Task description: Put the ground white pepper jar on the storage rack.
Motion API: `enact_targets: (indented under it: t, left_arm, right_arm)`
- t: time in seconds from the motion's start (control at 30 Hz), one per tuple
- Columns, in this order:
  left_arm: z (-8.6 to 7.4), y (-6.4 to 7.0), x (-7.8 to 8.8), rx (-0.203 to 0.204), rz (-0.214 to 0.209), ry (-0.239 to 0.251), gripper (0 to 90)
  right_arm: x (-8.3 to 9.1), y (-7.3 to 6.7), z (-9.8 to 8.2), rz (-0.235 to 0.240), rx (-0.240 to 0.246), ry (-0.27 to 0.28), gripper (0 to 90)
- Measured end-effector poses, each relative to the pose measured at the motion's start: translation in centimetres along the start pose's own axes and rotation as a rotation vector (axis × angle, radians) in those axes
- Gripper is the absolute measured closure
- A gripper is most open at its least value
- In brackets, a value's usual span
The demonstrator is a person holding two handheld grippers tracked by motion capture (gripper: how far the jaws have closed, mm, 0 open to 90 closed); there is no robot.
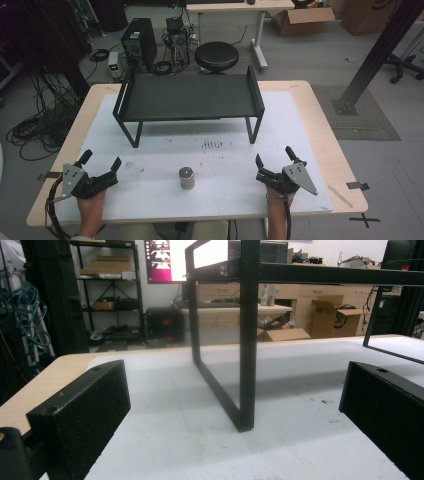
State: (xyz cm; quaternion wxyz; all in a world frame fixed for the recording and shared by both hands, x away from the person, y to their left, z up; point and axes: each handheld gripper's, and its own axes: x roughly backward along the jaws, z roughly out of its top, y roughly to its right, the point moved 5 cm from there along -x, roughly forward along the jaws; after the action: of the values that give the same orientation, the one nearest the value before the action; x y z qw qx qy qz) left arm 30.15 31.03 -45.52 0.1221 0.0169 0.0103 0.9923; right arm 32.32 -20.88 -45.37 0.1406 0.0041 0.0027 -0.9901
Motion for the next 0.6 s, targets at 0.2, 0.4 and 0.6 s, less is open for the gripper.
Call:
enact_targets:
  t: [0.2, 0.4, 0.6]
  left_arm:
    - [0.0, 0.0, -0.02, 0.001, 0.0, -0.002, 0.3]
    - [0.0, 0.0, -0.02, 0.001, 0.0, -0.002, 0.3]
    - [0.0, -0.01, -0.02, 0.002, 0.0, -0.002, 0.3]
  right_arm:
    - [-0.03, 0.01, 0.01, 0.0, 0.001, -0.003, 0.0]
    - [-0.09, -0.05, 0.01, 0.001, 0.006, -0.009, 0.0]
    - [-0.09, 0.04, 0.01, 0.002, -0.004, -0.009, 0.0]
